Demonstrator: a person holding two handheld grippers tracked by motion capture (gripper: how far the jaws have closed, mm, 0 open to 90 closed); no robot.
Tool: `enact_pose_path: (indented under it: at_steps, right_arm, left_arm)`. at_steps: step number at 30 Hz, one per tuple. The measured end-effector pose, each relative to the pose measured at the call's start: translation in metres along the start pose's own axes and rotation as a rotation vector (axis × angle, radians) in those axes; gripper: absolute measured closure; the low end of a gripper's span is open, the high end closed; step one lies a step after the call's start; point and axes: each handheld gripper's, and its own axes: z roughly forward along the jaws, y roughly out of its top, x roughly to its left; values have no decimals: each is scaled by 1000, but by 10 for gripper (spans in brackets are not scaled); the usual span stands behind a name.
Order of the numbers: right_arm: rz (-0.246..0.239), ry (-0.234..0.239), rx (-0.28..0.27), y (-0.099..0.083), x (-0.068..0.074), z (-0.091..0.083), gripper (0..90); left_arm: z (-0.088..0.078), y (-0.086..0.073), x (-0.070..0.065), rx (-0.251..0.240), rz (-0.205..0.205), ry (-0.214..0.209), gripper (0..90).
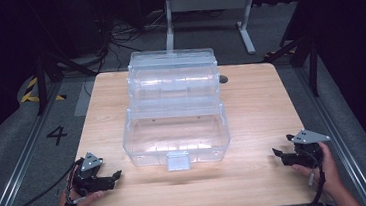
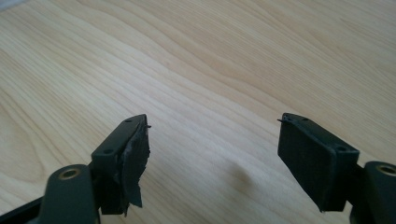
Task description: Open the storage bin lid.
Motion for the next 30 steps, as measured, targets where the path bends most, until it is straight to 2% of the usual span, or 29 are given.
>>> enact_pose_path:
  at_steps: [3,4,6,11,14,15,16,18,30]
  right_arm:
    - [4,-8,12,-10,0,1,241]
    - [26,-1,-10,-15,-1,0,241]
    - [63,13,-22,-20,-5,-2,236]
    - [74,7,-18,-23,-7,-4,226]
    - [102,37,-9,-23,-11,-2,225]
    - [126,52,-3,-23,-13,-2,224]
    - [126,52,-3,-23,-13,-2,224]
    - [165,72,10,-23,-17,0,215]
    - [165,73,13,-22,-17,0,211]
  left_arm:
    - [0,0,0,-1,-2,0,153]
    - [0,0,0,-2,-5,0,153]
    - [1,0,0,-3,-4,-1,152]
    - [1,0,0,-4,-5,-3,151]
    - [1,0,0,-4,-5,-3,151]
    - [1,0,0,-3,-6,-3,151]
    - [1,0,0,-3,-6,-3,152]
    - [1,0,0,-2,-4,-5,152]
    - [0,0,1,1,-2,-5,152]
